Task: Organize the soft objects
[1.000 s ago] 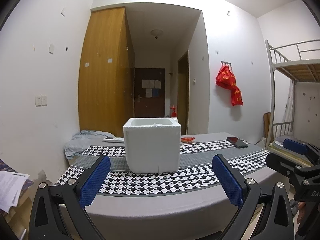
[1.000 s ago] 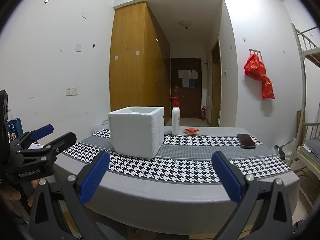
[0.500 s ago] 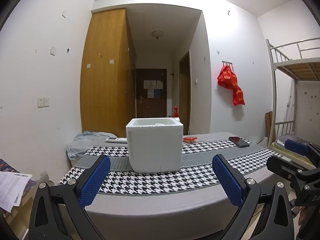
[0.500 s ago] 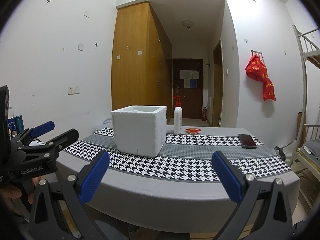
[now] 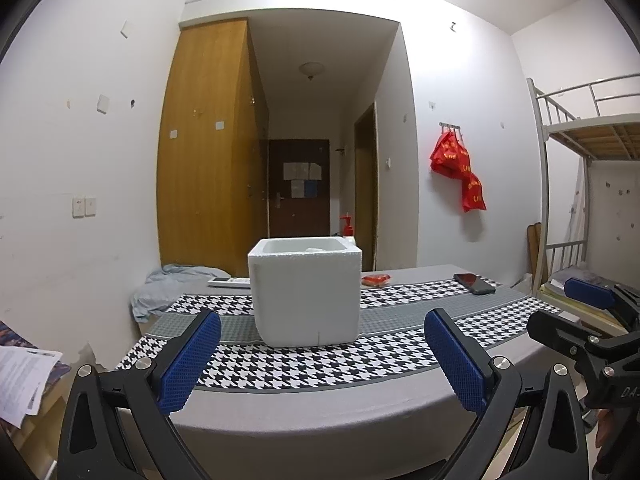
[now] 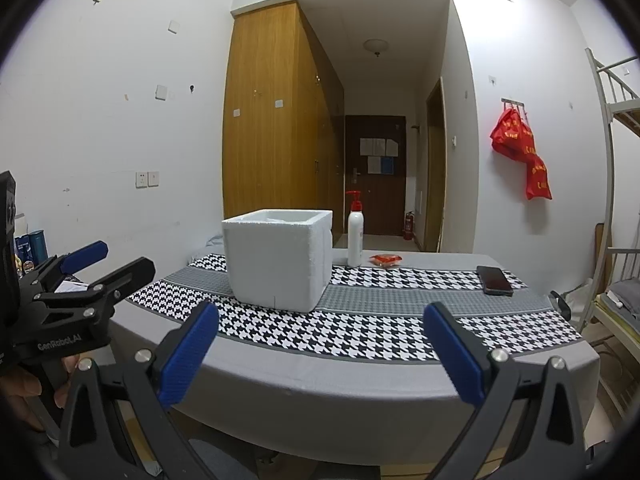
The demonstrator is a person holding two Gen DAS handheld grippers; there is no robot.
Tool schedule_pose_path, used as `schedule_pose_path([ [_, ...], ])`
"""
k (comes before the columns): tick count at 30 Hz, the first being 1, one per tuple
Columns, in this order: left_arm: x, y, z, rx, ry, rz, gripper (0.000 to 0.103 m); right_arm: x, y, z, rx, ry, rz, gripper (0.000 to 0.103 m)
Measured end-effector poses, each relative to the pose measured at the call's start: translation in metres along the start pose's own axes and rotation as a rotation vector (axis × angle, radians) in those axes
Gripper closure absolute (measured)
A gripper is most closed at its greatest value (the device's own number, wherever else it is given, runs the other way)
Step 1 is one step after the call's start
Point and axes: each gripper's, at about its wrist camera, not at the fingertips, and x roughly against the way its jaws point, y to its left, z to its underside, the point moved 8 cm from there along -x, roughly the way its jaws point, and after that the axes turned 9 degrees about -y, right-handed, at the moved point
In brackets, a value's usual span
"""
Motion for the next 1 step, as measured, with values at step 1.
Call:
schedule_pose_path([
  [1, -0.0004, 0.0004, 0.0004, 0.0, 0.004, -0.003, 0.001, 0.0001, 0.0001, -0.0001, 0.0, 0.0, 0.0, 0.0],
])
